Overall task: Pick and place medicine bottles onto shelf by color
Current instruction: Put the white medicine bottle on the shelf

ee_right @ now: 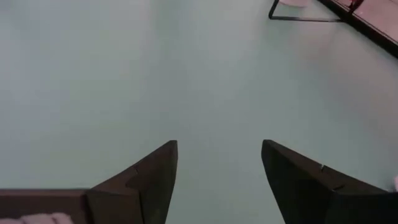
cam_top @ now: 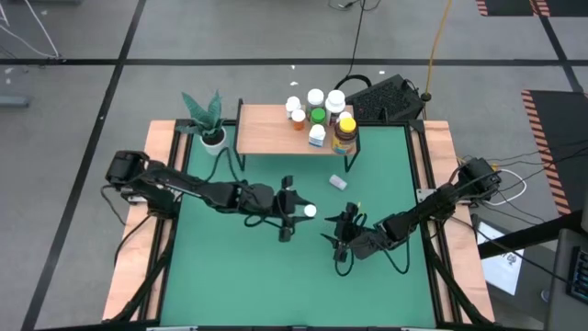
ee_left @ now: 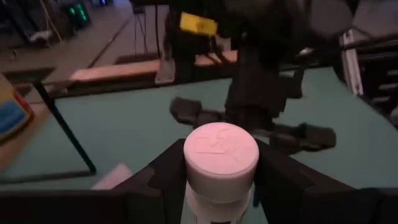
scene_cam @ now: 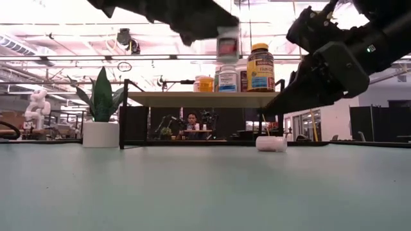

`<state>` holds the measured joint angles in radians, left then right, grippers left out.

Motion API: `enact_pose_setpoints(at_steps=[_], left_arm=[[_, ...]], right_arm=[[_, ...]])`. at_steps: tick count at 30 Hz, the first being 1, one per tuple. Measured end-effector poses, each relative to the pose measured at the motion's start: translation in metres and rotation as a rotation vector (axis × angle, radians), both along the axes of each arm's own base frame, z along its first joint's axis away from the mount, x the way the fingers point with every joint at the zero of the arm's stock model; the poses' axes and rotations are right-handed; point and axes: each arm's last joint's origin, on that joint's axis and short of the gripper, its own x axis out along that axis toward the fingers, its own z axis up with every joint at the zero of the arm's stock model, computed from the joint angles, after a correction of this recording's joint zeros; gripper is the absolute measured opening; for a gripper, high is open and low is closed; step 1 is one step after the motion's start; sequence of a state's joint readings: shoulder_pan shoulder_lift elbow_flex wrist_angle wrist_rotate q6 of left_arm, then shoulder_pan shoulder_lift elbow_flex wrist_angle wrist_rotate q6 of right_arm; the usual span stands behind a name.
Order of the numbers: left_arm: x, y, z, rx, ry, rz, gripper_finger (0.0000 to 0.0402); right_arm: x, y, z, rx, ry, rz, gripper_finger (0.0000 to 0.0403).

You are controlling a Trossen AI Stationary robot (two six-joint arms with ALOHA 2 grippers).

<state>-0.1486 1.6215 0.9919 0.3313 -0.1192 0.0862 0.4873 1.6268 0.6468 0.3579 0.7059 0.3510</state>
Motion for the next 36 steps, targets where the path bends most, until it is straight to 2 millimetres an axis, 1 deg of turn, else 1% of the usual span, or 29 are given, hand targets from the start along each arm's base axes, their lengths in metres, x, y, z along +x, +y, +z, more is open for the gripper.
enact_pose_setpoints(at_steps=[2, 4, 6, 8, 10, 12, 14, 16, 18, 20, 22, 24, 26, 31, 36], left_arm=[[-0.005, 0.001, 0.004, -0.004, -0.044, 0.003, 0.0159], [-0.017, 0.003, 0.003, 0.012, -0.047, 0.031, 0.0159], [-0.023, 0.007, 0.007, 0.009, -0.105, 0.053, 0.0159], [-0.037, 0.014, 0.005, 0.018, -0.086, 0.082, 0.0159], [-0.041, 0.022, 0.01, 0.022, -0.144, 0.104, 0.0159], [-0.052, 0.031, 0.011, 0.05, -0.129, 0.125, 0.0159], [-0.05, 0.042, 0.02, 0.054, -0.184, 0.154, 0.0159], [-0.052, 0.053, 0.02, 0.017, -0.17, 0.145, 0.0159], [-0.045, 0.06, 0.024, -0.055, -0.197, 0.102, 0.0159], [-0.041, 0.062, 0.021, -0.08, -0.192, 0.066, 0.0159], [-0.035, 0.061, 0.016, -0.057, -0.203, 0.057, 0.0159], [-0.033, 0.061, 0.012, -0.006, -0.199, 0.06, 0.0159], [-0.03, 0.066, 0.016, 0.055, -0.266, 0.08, 0.0159], [-0.029, 0.09, 0.019, 0.126, -0.335, 0.115, 0.0159], [-0.029, 0.119, 0.012, 0.119, -0.324, 0.191, 0.0159]], right_arm=[[0.0, 0.0, -0.001, 0.017, 0.001, -0.014, 0.0226], [-0.001, -0.002, -0.001, 0.029, 0.001, -0.027, 0.0226], [-0.002, -0.003, -0.003, 0.044, 0.002, -0.045, 0.0226], [-0.002, -0.004, -0.004, 0.055, 0.002, -0.062, 0.0226], [-0.004, -0.005, -0.006, 0.067, -0.002, -0.071, 0.0226], [-0.003, -0.006, -0.006, 0.075, -0.013, -0.075, 0.0226], [-0.002, -0.008, -0.005, 0.081, -0.033, -0.077, 0.0226], [0.0, -0.009, -0.003, 0.082, -0.056, -0.07, 0.0226], [0.001, -0.009, -0.001, 0.081, -0.075, -0.062, 0.0226], [0.002, -0.01, 0.0, 0.078, -0.085, -0.058, 0.0226], [0.002, -0.01, -0.001, 0.074, -0.081, -0.057, 0.0226], [0.002, -0.01, -0.001, 0.073, -0.078, -0.057, 0.0226], [0.002, -0.01, -0.001, 0.071, -0.074, -0.056, 0.0226], [0.002, -0.01, -0.001, 0.069, -0.074, -0.054, 0.0226], [0.001, -0.01, -0.002, 0.053, -0.06, -0.047, 0.0226]])
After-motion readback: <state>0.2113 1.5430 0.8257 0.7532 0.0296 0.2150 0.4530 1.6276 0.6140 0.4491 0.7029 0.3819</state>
